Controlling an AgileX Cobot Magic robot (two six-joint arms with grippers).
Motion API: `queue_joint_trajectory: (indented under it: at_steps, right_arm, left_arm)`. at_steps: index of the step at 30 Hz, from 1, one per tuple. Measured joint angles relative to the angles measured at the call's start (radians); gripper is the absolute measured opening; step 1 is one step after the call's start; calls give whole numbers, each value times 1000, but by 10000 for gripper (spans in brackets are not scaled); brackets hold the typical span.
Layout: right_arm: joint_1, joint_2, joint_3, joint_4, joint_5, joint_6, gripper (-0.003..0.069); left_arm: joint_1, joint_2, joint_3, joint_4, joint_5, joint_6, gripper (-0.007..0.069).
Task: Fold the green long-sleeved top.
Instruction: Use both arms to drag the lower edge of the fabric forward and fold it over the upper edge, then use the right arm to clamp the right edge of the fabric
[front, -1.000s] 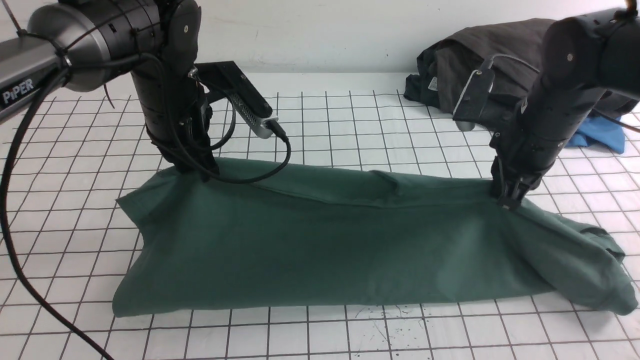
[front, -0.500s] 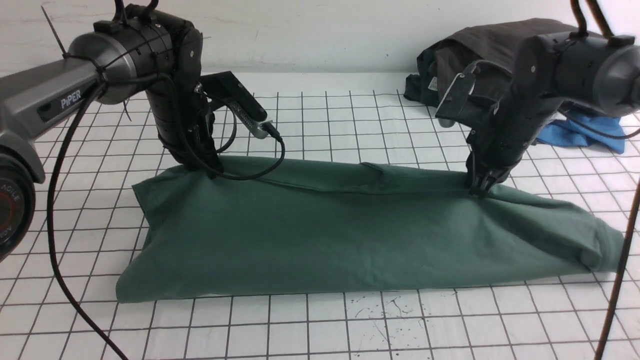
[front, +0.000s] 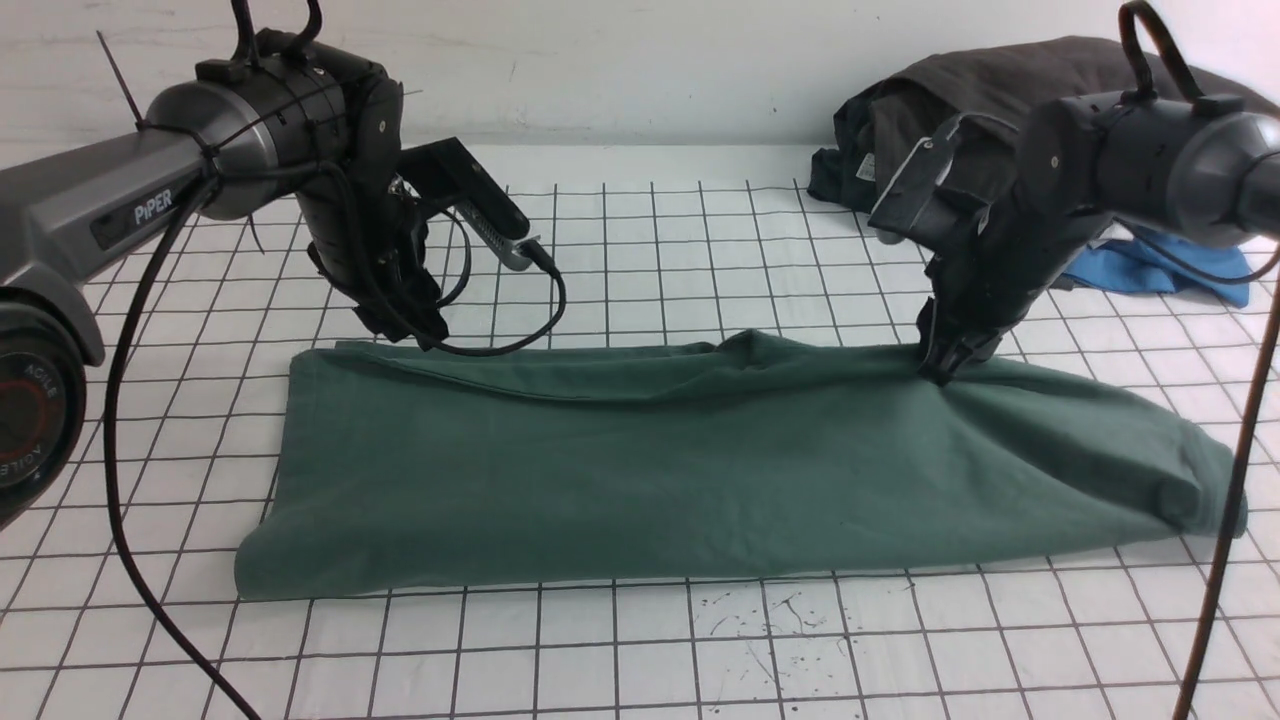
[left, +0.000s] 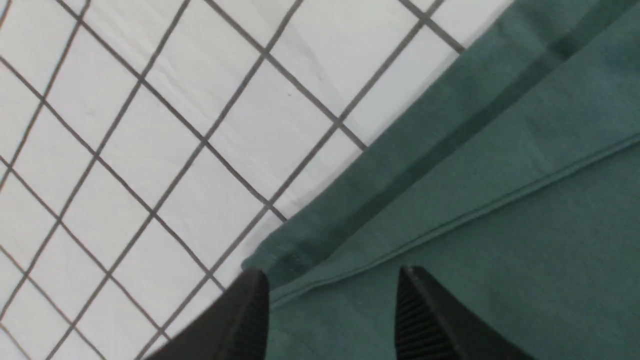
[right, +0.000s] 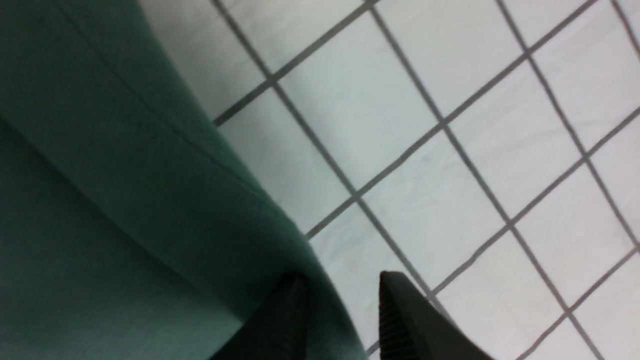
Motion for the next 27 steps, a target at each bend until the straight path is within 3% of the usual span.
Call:
queue_joint_trajectory:
  at_steps: [3,5,8,13,14,17,18,19,23,27]
  right_arm:
    - [0,0,0,-31,-24,74,291]
    - [0,-7,-2,-81,-29,185,359]
    - [2,-42,-25,-111,30,280,384]
    - [41,-100,-43,76,143,219,279]
    - [73,-97,-43,178,184,148,210]
    - [138,-69,-43,294,226,42,78]
    - [138,-69,-43,298,227,35,69]
    - [181,-43,-43,311,233,-9,18]
    - [241,19,-43,257,188,-8,-12]
    - [245,55,-43,196,63,81,-14]
  left_arm:
    - [0,0,-5,37,3,-72,398]
    - [0,0,-31,80,36,-162,427]
    - [0,-2,-80,96,116,-247,433]
    - [1,-25,-100,44,188,-271,356]
    - [1,-31,-101,16,193,-265,307]
    - [1,-33,-101,-20,195,-243,213]
    - [1,-33,-101,-22,195,-243,206]
    - [1,-33,-101,-33,197,-230,152]
    - [1,-33,-101,-38,212,-226,31]
    - [1,-33,-101,-38,212,-225,-3]
